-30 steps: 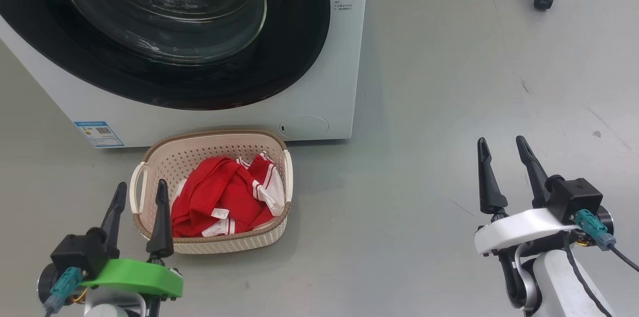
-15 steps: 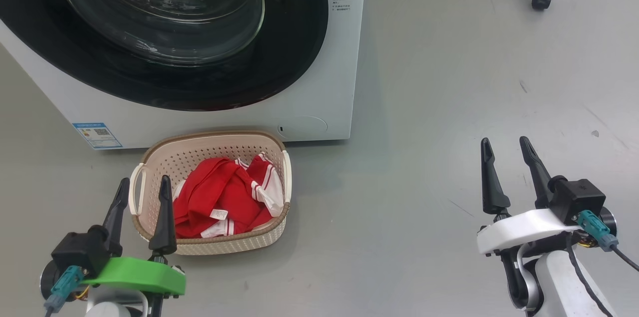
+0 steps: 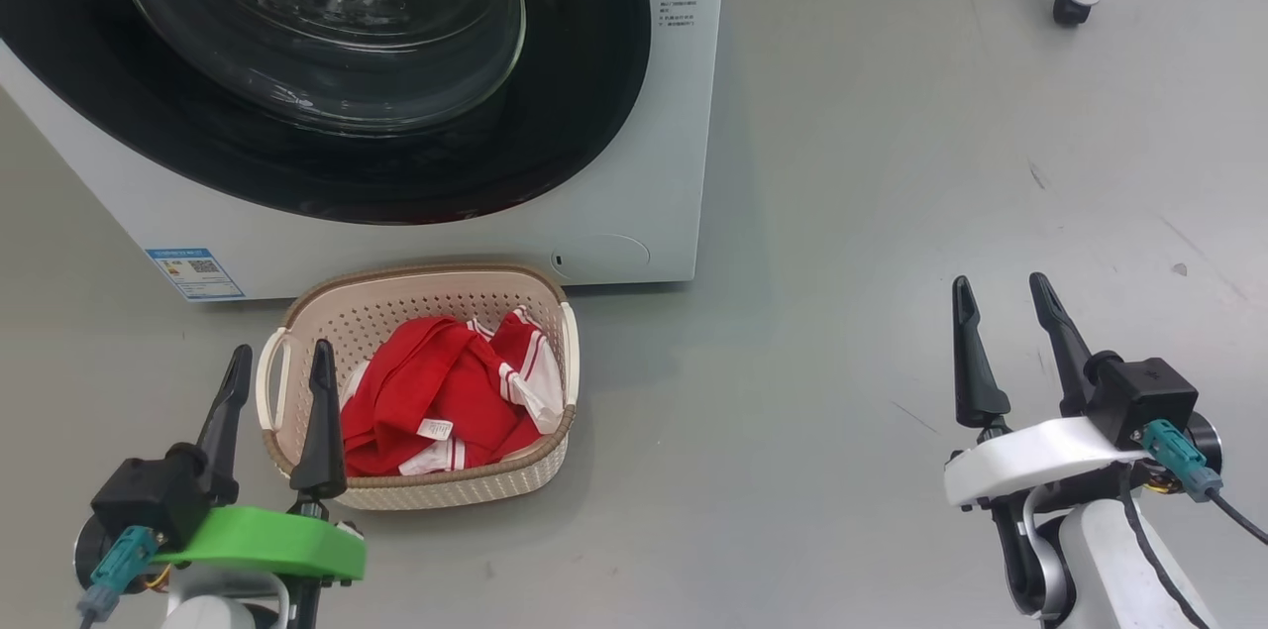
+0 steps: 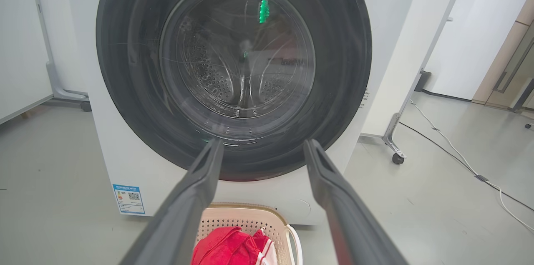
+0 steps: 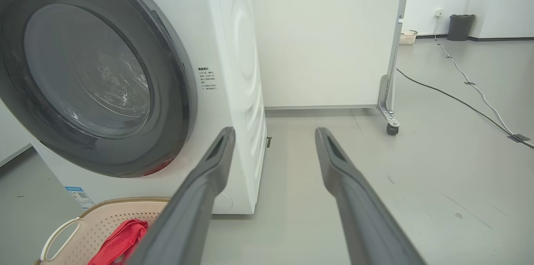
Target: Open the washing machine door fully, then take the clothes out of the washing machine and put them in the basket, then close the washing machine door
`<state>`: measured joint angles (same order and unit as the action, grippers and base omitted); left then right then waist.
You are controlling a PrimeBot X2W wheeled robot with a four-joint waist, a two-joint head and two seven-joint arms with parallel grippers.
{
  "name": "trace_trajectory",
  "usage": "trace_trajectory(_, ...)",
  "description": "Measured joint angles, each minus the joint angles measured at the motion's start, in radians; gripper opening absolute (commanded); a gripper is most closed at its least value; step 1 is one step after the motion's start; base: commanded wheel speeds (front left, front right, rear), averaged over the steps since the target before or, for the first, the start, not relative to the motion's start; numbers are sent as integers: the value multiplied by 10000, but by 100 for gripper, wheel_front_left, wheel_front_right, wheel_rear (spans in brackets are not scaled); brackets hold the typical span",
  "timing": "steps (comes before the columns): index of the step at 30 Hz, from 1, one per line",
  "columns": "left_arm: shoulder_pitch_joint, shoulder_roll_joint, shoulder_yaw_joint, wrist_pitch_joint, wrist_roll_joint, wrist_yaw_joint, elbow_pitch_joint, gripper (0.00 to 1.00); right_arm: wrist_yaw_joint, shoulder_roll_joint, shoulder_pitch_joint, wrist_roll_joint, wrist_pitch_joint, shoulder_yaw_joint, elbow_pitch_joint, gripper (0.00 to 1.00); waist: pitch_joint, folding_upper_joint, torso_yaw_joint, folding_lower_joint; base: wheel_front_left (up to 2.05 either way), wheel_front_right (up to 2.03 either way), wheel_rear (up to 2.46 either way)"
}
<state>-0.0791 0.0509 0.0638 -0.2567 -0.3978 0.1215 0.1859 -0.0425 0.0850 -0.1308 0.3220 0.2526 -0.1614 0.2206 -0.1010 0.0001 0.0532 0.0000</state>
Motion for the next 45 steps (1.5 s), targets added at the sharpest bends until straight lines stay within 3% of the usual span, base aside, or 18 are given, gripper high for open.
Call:
trace_trajectory(20, 185, -2, -146, 0, -109, 0, -8, 100, -94, -105, 113, -92, 0, 113, 4, 100, 91, 0, -71, 0, 0, 0, 0)
trace_trajectory(21, 185, -2, -138, 0, -130, 0, -8, 0, -94, -113, 123, -92, 0, 127, 12, 0, 101, 0, -74, 0, 0, 0, 0)
trace_trajectory(31, 468, -174, 2, 46, -451, -10, 550, 0, -82, -270, 625, 201, -29, 119, 546, 0, 126, 0, -85, 0, 0, 0, 0)
trace_trajectory(45, 475, -174, -92, 499, -2303, -10, 537, 0, -178, -284, 625, 2311, -554, 477, 543, 0, 268, 0, -161, 0, 0, 0, 0)
